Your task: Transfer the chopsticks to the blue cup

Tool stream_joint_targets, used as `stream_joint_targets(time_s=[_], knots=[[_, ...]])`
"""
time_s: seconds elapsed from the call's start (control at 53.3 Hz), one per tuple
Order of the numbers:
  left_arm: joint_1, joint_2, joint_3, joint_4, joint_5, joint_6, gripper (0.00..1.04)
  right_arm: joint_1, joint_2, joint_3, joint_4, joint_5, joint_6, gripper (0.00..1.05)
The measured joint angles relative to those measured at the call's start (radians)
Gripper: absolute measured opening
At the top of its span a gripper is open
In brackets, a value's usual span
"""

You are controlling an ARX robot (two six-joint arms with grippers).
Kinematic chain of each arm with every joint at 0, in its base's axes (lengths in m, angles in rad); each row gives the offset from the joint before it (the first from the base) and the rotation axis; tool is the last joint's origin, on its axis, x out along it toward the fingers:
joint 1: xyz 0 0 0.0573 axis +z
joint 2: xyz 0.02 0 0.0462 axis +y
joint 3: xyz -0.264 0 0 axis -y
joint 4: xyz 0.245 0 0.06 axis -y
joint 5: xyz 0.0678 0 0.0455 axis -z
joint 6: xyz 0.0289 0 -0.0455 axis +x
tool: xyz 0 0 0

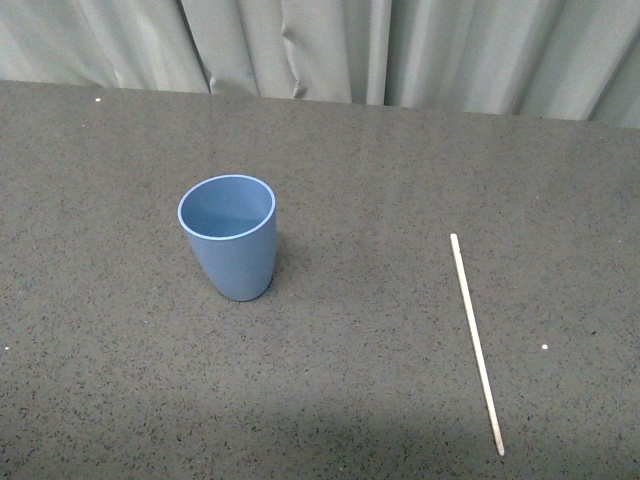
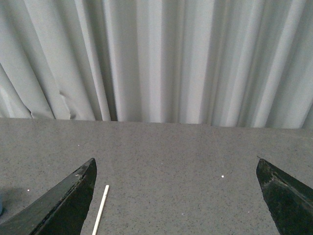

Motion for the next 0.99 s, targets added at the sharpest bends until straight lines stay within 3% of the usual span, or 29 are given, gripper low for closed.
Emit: stream_joint_targets(time_s=[0.995], knots=[[0.000, 0.000, 0.000, 0.000, 0.000, 0.000, 0.98, 0.000, 0.000, 0.000, 0.000, 0.000, 0.000, 0.95]])
